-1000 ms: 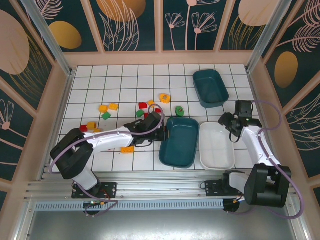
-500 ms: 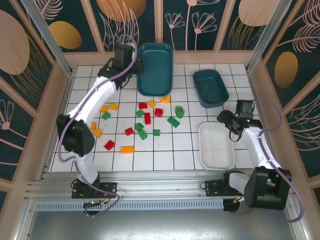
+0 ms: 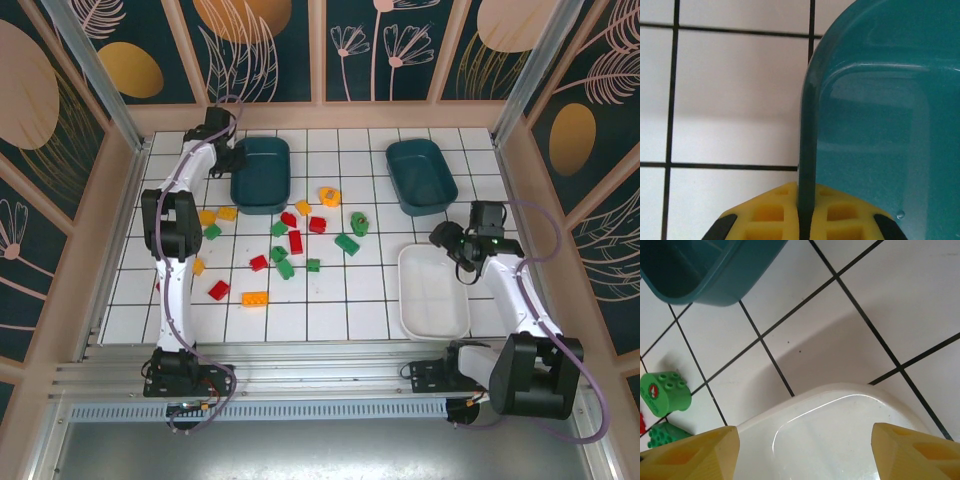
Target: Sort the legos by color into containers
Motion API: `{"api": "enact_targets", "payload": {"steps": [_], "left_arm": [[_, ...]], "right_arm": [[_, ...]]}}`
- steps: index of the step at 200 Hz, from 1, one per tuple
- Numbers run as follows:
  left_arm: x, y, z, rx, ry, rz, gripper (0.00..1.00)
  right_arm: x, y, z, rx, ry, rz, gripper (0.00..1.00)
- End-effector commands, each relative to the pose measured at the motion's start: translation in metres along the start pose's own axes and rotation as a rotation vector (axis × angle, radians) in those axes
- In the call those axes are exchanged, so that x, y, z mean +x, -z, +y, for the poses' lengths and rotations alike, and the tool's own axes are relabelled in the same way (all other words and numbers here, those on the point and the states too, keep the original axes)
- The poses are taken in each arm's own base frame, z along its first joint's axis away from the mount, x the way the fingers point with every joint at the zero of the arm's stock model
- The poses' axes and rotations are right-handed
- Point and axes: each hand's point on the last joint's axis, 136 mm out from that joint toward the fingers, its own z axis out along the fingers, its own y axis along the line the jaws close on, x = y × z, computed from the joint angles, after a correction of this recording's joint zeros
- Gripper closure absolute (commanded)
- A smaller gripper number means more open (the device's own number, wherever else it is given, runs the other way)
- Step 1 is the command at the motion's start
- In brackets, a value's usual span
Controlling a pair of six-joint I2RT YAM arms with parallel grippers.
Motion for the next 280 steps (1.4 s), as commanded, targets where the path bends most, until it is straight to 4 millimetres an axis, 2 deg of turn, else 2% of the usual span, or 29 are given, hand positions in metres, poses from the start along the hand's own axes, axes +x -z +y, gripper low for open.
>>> {"api": "enact_targets", "payload": {"steps": [1, 22, 31, 43, 57, 75, 92, 111, 122, 135, 148, 162, 181, 207, 226, 230, 243, 244, 248, 252, 265, 275, 278, 280], "left_arm": [[-0.02, 0.012, 0.002, -0.003, -0.045, -0.057, 1.0], [-0.027, 0.007, 0.007, -0.021, -0.067, -0.078, 1.0], [-0.031, 0.005, 0.009, -0.018, -0.064, -0.08, 1.0], [-0.034, 0.0, 0.012, -0.008, -0.06, -0.074, 1.0], [-0.03, -0.007, 0.02, -0.037, -0.071, -0.055, 1.0], [-0.024, -0.012, 0.026, -0.048, -0.075, -0.04, 1.0], [-0.02, -0.018, 0.025, -0.041, -0.07, -0.035, 0.93], [-0.013, -0.026, 0.027, -0.044, -0.066, -0.015, 0.87], [-0.013, -0.028, 0.028, -0.048, -0.06, -0.014, 0.8], [-0.013, -0.029, 0.027, -0.046, -0.054, -0.015, 0.77], [-0.017, -0.026, 0.027, -0.047, -0.04, -0.026, 0.66], [-0.023, -0.015, 0.025, -0.041, -0.022, -0.039, 0.55], [-0.032, 0.008, 0.021, -0.025, 0.014, -0.065, 0.5], [-0.039, 0.057, 0.012, 0.025, 0.105, -0.119, 0.48], [-0.032, 0.092, 0.0, 0.112, 0.18, -0.186, 0.4], [-0.036, 0.106, -0.003, 0.139, 0.193, -0.224, 0.37], [-0.022, 0.126, -0.011, 0.207, 0.236, -0.263, 0.25], [-0.02, 0.124, -0.012, 0.217, 0.238, -0.256, 0.24], [-0.018, 0.135, -0.015, 0.242, 0.244, -0.278, 0.22], [-0.013, 0.136, -0.018, 0.265, 0.248, -0.276, 0.19], [-0.001, 0.153, -0.022, 0.315, 0.279, -0.304, 0.17], [0.011, 0.164, -0.034, 0.394, 0.289, -0.313, 0.16], [0.017, 0.162, -0.037, 0.412, 0.297, -0.304, 0.15], [0.017, 0.171, -0.039, 0.429, 0.298, -0.32, 0.15]], "right_arm": [[0.015, 0.01, 0.006, 0.015, 0.051, 0.019, 0.31], [0.038, 0.011, 0.024, 0.029, 0.136, 0.058, 0.32], [0.047, 0.01, 0.024, 0.056, 0.157, 0.08, 0.32], [0.047, 0.01, 0.02, 0.102, 0.164, 0.069, 0.32], [0.051, 0.008, 0.032, 0.047, 0.165, 0.084, 0.36], [0.07, 0.002, 0.054, -0.041, 0.194, 0.155, 0.36], [0.088, -0.003, 0.074, -0.117, 0.229, 0.207, 0.36], [0.101, -0.015, 0.079, -0.094, 0.261, 0.23, 0.38], [0.107, -0.022, 0.079, -0.071, 0.281, 0.246, 0.44], [0.11, -0.028, 0.085, -0.071, 0.297, 0.245, 0.52], [0.109, -0.031, 0.095, -0.087, 0.299, 0.24, 0.6], [0.108, -0.034, 0.109, -0.114, 0.307, 0.234, 0.66], [0.104, -0.036, 0.132, -0.15, 0.31, 0.224, 0.72], [0.109, -0.046, 0.15, -0.163, 0.299, 0.24, 0.77], [0.114, -0.049, 0.165, -0.185, 0.279, 0.238, 0.79], [0.114, -0.05, 0.167, -0.188, 0.271, 0.237, 0.79], [0.113, -0.048, 0.179, -0.216, 0.25, 0.237, 0.78], [0.113, -0.048, 0.18, -0.218, 0.249, 0.238, 0.77], [0.113, -0.046, 0.184, -0.232, 0.243, 0.241, 0.77], [0.112, -0.042, 0.189, -0.25, 0.237, 0.245, 0.76], [0.109, -0.027, 0.204, -0.315, 0.251, 0.253, 0.69], [0.1, -0.016, 0.204, -0.302, 0.296, 0.228, 0.65], [0.096, -0.013, 0.202, -0.289, 0.316, 0.215, 0.64], [0.093, -0.011, 0.2, -0.276, 0.33, 0.201, 0.62]]}}
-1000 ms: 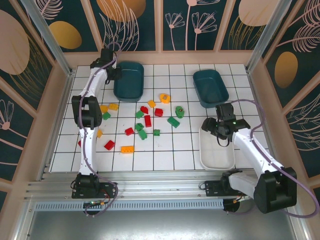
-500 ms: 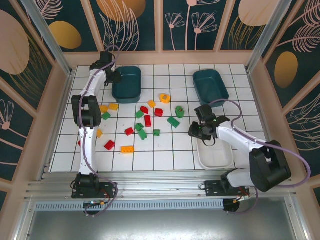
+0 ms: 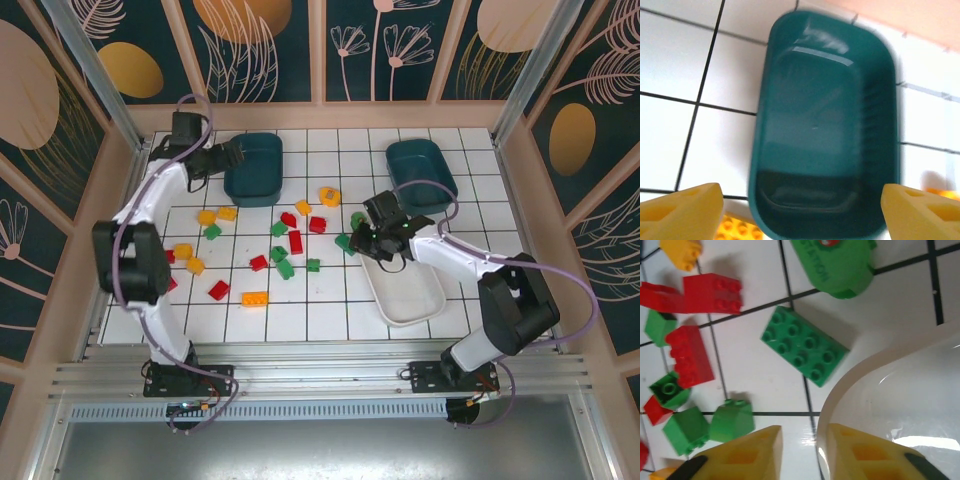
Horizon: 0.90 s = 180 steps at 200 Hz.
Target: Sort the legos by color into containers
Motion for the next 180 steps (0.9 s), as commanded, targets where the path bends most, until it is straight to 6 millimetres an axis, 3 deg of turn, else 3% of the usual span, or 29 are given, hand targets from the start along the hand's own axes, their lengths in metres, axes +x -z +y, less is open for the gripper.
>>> {"api": "enact_targets", "payload": {"steps": [1, 14, 29, 41, 52, 73, 131, 158, 180], "left_arm": [[0.004, 0.021, -0.036, 0.218, 0.085, -0.078, 0.15], [0.027, 0.034, -0.054, 0.301, 0.082, -0.065, 0.15], [0.053, 0.045, -0.07, 0.353, 0.067, -0.05, 0.15], [0.076, 0.053, -0.083, 0.41, 0.064, -0.031, 0.14], [0.09, 0.062, -0.094, 0.468, 0.076, -0.019, 0.14], [0.117, 0.069, -0.089, 0.502, 0.114, 0.018, 0.14], [0.13, 0.09, -0.086, 0.517, 0.09, 0.02, 0.13], [0.129, 0.095, -0.085, 0.512, 0.079, 0.005, 0.13], [0.131, 0.097, -0.084, 0.512, 0.078, 0.003, 0.13]], "right_arm": [[-0.025, 0.036, 0.024, -0.034, 0.073, -0.079, 0.61], [-0.032, 0.052, -0.004, 0.105, 0.132, -0.111, 0.51], [-0.045, 0.066, -0.062, 0.293, 0.116, -0.132, 0.44], [-0.046, 0.073, -0.096, 0.381, 0.101, -0.131, 0.39], [-0.046, 0.075, -0.117, 0.406, 0.062, -0.127, 0.36], [-0.045, 0.076, -0.141, 0.446, 0.02, -0.138, 0.33], [-0.024, 0.051, -0.159, 0.368, -0.035, -0.033, 0.33], [-0.003, 0.042, -0.147, 0.261, -0.05, 0.034, 0.35], [0.01, 0.049, -0.137, 0.194, -0.073, 0.042, 0.42]]}}
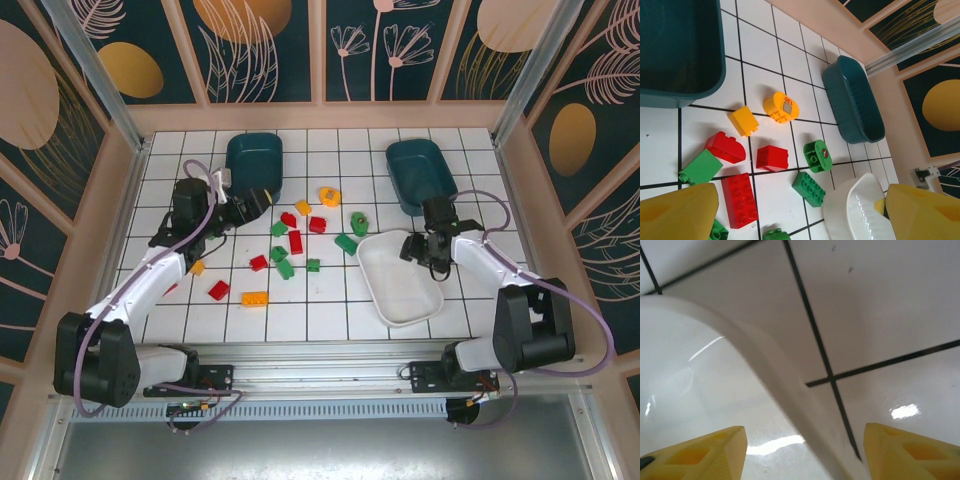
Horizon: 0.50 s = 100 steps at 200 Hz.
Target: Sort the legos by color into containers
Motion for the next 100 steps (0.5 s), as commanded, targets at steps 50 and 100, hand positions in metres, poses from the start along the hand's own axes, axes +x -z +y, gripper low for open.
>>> {"api": "enact_targets", "payload": {"steps": [50, 100], "left_arm": [[0.002, 0.008, -0.006, 0.035, -0.006, -0.011, 0.14], [0.006, 0.015, -0.008, 0.038, -0.012, -0.017, 0.14]], "right_arm": [[0.035, 0.023, 0.032, -0.159, -0.014, 0.036, 0.61], [0.064, 0.021, 0.049, -0.15, 0.029, 0.081, 0.65]]}}
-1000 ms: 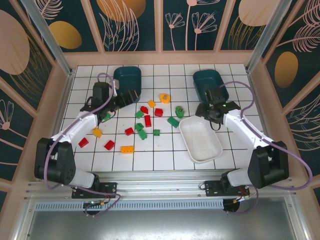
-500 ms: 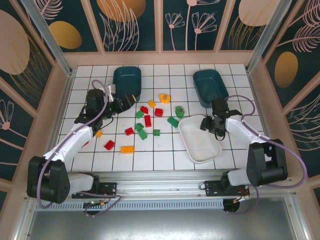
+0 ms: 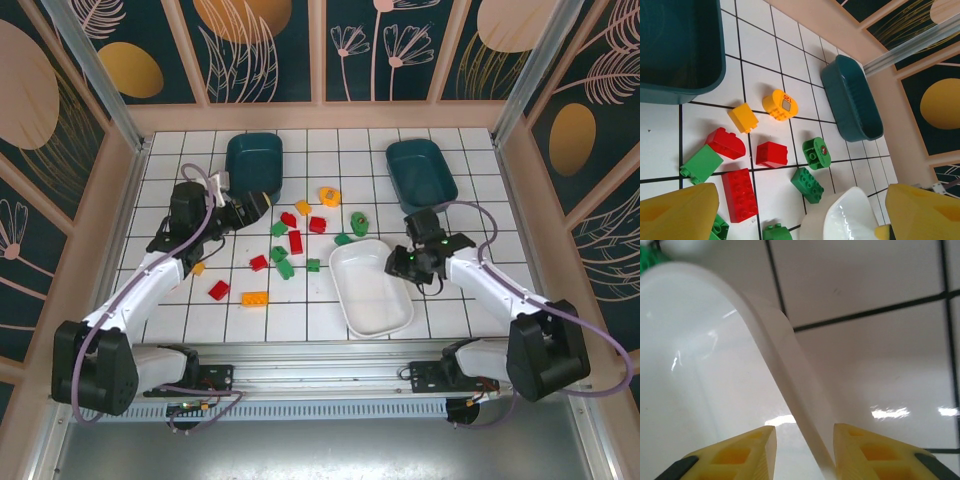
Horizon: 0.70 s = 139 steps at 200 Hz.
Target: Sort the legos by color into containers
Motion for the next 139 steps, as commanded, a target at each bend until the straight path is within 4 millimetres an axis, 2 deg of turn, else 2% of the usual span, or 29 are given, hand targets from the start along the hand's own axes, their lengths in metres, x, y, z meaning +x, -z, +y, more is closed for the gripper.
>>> {"api": "enact_targets", "payload": {"steps": [1, 23, 48, 71, 102, 139], "left_arm": [[0.001, 0.007, -0.006, 0.03, -0.006, -0.009, 0.14], [0.002, 0.007, -0.005, 0.029, -0.003, -0.011, 0.14], [0.005, 0.005, -0.004, 0.039, 0.004, -0.002, 0.14], [0.007, 0.005, -0.002, 0.036, 0.005, -0.005, 0.14], [0.012, 0.004, 0.003, 0.03, 0.015, 0.003, 0.14], [0.014, 0.003, 0.01, -0.003, 0.01, 0.011, 0.14]], "right_arm": [[0.011, 0.004, -0.001, 0.009, -0.04, 0.016, 0.65], [0.018, 0.006, -0.007, 0.028, -0.032, 0.023, 0.66], [0.036, -0.008, -0.007, 0.042, 0.003, 0.085, 0.67], [0.043, -0.02, -0.008, 0.084, 0.029, 0.099, 0.67], [0.053, -0.028, -0.01, 0.132, 0.068, 0.106, 0.75], [0.063, -0.026, -0.004, 0.149, 0.154, 0.107, 0.82]]}}
